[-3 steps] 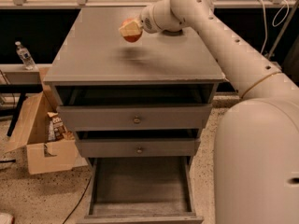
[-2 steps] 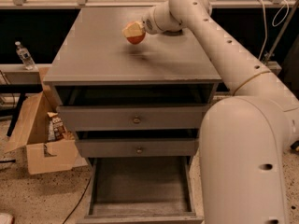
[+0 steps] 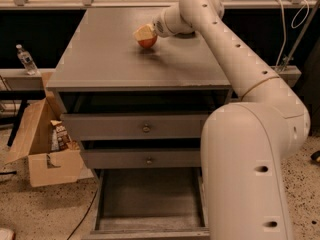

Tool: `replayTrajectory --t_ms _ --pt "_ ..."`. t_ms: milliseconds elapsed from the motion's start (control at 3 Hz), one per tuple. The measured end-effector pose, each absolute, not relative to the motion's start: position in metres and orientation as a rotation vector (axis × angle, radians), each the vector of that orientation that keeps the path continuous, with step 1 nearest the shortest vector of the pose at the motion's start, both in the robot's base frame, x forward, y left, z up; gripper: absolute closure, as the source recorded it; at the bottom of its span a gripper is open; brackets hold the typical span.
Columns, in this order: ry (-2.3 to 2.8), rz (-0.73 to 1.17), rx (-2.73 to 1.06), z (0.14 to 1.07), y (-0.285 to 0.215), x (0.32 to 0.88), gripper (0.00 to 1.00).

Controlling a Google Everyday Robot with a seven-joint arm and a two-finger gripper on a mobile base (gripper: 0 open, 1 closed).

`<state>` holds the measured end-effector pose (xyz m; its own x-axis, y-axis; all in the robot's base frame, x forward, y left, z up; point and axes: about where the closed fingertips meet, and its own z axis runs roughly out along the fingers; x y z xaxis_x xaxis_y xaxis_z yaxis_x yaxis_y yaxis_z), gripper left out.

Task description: Pick apple from bottom drawer and place on counter

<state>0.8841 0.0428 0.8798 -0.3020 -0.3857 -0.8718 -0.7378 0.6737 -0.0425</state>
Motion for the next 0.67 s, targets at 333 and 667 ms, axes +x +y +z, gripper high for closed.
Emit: replayTrajectory --t_ms 333,667 --pt "1.931 0.461 -0.873 0.874 0.0427 0.8909 0.59" --pt "1.937 0.464 -0.869 0.8701 0.0423 0.8955 0.34"
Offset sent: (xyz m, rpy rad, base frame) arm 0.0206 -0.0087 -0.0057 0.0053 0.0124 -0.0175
